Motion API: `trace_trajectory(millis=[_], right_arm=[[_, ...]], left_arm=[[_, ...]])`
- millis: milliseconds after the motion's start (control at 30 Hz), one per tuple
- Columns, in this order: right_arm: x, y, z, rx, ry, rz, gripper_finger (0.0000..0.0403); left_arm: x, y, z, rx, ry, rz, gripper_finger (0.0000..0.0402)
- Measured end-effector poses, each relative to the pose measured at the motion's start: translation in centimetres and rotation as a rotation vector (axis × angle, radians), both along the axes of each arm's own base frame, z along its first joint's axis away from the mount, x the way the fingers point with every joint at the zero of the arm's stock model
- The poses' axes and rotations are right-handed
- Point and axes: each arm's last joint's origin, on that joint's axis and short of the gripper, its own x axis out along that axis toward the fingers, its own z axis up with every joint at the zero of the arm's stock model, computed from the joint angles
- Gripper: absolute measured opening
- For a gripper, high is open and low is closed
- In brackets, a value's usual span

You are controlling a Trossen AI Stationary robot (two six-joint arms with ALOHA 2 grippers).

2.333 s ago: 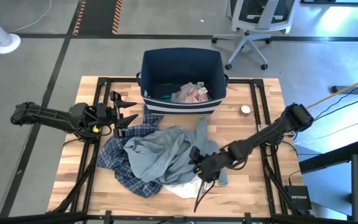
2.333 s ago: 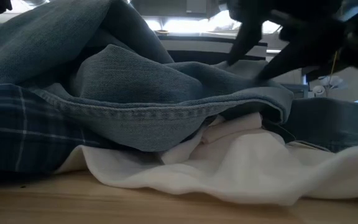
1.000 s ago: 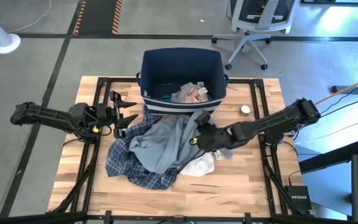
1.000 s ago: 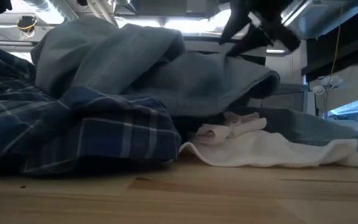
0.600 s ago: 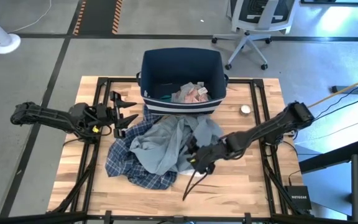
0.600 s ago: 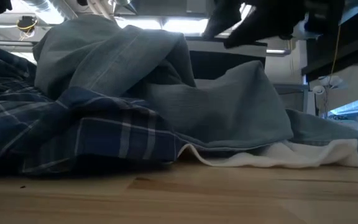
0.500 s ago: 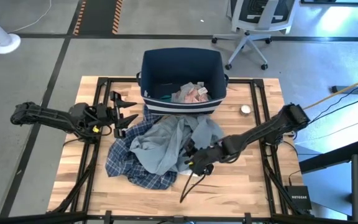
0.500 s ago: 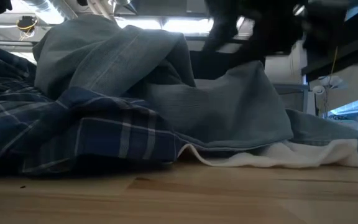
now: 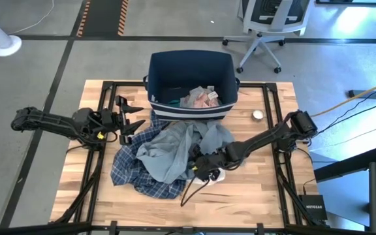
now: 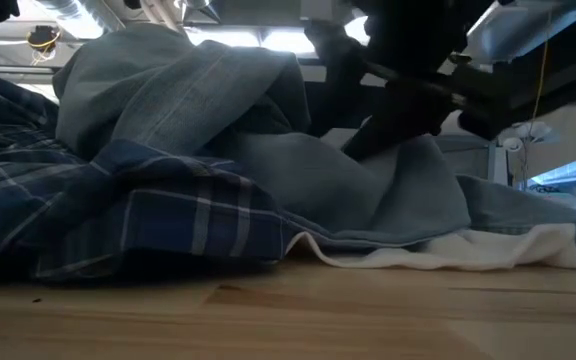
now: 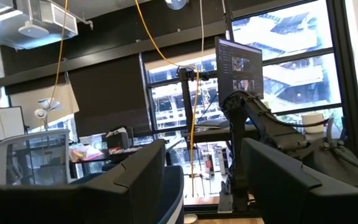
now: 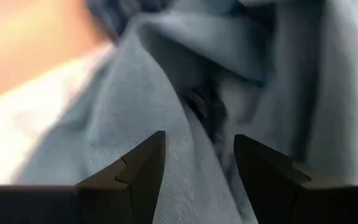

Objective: Sort clothes
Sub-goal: Put the white boxer into the blue laundry bin

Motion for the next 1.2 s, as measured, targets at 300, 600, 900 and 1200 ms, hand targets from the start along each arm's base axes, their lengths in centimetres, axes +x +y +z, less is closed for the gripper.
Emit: trace_trajectory(millis=[300,600,900,1200], right_arm=[[-0.3,-2.7,-0.3,-0.203,0.045,-0.172,0.0209],[-1.6,-3.7,2.2,-0.394,-0.005,-0.298,0.0209],[-3.1,-4.0,6.2,-0.28,-0.124,-0.313,0.0209],[-2.4,-2.3,6.2,0.166,-0.094,-0.083,0.0209]], left_arm=[[0.0,0.0,0.0,-0.001,0.0,0.0,0.0208],[0.0,0.0,0.0,0.003,0.001,0.002,0.0208],[0.0,0.0,0.0,0.003,0.0,0.001,0.0208],[0.0,0.0,0.0,0.003,-0.002,0.002,0.0208]])
